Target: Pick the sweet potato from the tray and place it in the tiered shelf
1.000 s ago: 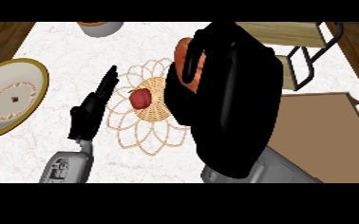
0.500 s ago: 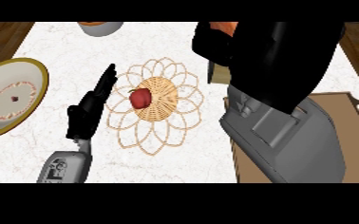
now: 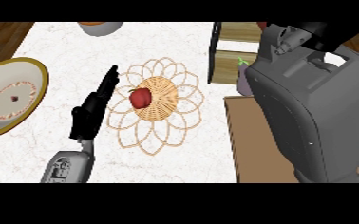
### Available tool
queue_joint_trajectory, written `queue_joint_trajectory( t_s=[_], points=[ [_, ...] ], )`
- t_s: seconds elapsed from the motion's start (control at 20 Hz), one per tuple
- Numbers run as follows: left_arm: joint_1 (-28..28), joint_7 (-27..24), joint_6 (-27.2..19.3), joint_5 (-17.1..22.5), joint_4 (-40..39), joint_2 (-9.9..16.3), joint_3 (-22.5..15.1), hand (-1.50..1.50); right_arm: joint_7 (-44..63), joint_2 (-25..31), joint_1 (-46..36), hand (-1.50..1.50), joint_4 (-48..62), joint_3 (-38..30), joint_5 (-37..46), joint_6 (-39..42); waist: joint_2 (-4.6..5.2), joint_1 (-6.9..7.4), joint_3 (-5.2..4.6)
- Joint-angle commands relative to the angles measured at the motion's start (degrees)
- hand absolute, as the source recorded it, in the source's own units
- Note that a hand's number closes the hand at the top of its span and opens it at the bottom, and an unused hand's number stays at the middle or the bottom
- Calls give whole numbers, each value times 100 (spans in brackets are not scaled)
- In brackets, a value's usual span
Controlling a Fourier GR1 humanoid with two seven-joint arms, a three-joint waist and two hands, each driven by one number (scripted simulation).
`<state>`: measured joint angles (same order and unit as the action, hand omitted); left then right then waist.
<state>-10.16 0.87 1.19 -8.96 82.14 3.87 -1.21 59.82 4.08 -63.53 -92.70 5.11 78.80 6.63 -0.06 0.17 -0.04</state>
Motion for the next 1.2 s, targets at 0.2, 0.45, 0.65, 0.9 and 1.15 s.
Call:
queue_joint_trajectory(
  t_s=[0.2,0.45,0.65,0.9,1.15],
  points=[
    [-211,-195,-92,-83,-351,-68,43,0,-372,329,-152,150,894,-392,197,-287,17,-2,0],
    [-216,153,-8,-24,-84,18,81,0,-1213,533,213,150,1522,-293,195,-1149,24,26,2],
    [-292,207,-75,-9,-62,-131,32,0,-1313,765,36,150,2091,-766,127,-1612,21,20,2],
    [-275,24,298,282,-81,245,334,0,-1753,340,446,150,1834,-1126,-720,-3212,31,49,6],
    [-112,102,-132,-173,-16,-122,-58,0,-2066,431,58,150,2689,-1282,-913,-3546,21,51,3]
  ],
)
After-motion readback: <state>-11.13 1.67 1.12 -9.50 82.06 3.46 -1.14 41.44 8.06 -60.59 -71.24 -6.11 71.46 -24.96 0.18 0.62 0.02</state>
